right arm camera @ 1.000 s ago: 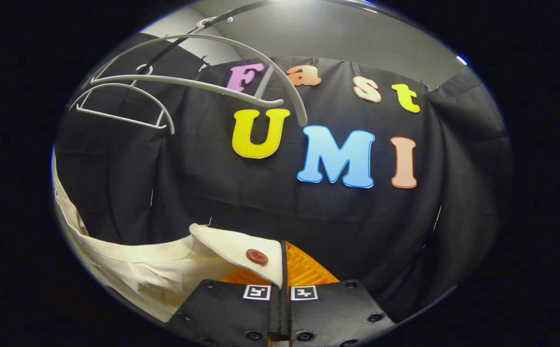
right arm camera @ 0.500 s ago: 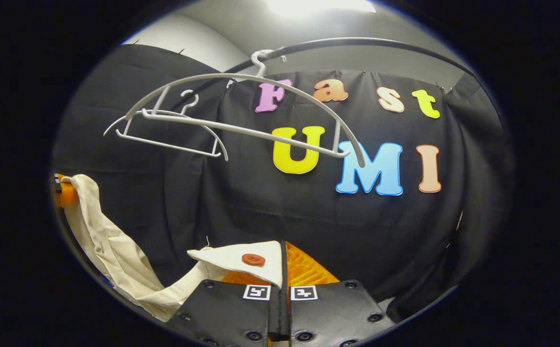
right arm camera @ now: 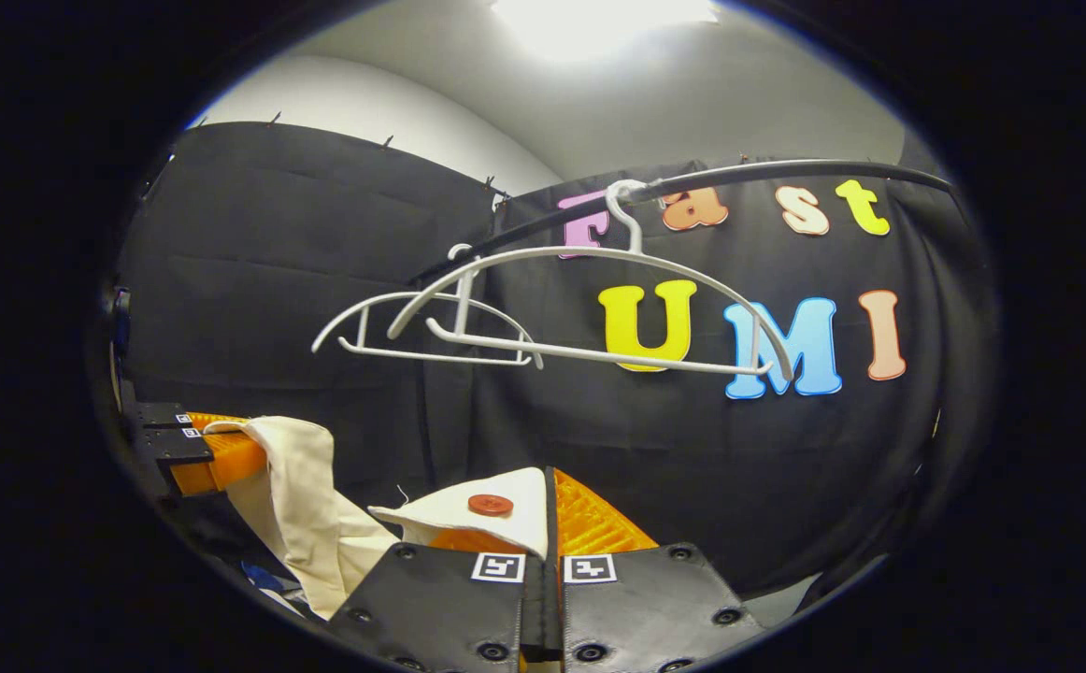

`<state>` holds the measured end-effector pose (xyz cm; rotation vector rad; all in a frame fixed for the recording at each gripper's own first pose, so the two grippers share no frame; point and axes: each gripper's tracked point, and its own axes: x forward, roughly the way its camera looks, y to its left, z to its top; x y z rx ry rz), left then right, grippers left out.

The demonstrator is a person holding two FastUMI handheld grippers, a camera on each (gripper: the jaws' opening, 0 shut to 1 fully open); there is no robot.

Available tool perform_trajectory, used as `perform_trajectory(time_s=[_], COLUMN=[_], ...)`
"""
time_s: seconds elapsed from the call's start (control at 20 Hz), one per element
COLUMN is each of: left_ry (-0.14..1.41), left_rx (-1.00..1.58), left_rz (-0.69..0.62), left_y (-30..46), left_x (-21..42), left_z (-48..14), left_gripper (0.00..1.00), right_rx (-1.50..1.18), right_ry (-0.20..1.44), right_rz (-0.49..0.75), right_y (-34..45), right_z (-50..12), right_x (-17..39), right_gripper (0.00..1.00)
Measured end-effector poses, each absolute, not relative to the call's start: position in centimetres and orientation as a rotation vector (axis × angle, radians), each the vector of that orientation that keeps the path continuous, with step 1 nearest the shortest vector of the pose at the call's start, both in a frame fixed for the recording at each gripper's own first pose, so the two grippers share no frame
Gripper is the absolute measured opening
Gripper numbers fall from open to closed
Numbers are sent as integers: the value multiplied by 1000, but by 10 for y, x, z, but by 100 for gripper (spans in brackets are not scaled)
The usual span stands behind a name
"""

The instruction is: Grasp the clothes on the hanger with both hands and then place them into the laundry hamper below.

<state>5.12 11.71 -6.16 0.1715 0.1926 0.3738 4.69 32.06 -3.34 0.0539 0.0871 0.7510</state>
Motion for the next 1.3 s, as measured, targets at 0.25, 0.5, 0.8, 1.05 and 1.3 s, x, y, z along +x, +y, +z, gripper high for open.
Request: perform_trajectory(time_s=[0.25, 0.5, 0.8, 1.05, 1.3], left_ry=[156, 190, 337, 432, 502], left_rx=[116, -12, -41, -40, -55], left_rz=[319, 264, 283, 290, 286], left_y=[114, 108, 120, 127, 127], left_x=[46, 59, 47, 37, 31], left_z=[-54, -111, -225, -309, -379], left_gripper=[1, 1, 2, 1, 1], right_rx=[96, 108, 92, 42, 17], right_ry=[90, 154, 351, 463, 560], right_rz=[811, 822, 800, 774, 736], right_y=[344, 363, 374, 373, 368], right_z=[-21, -72, -184, -258, -332], right_x=[14, -4, -8, -16, -29], right_gripper=[1, 1, 1, 1, 1])
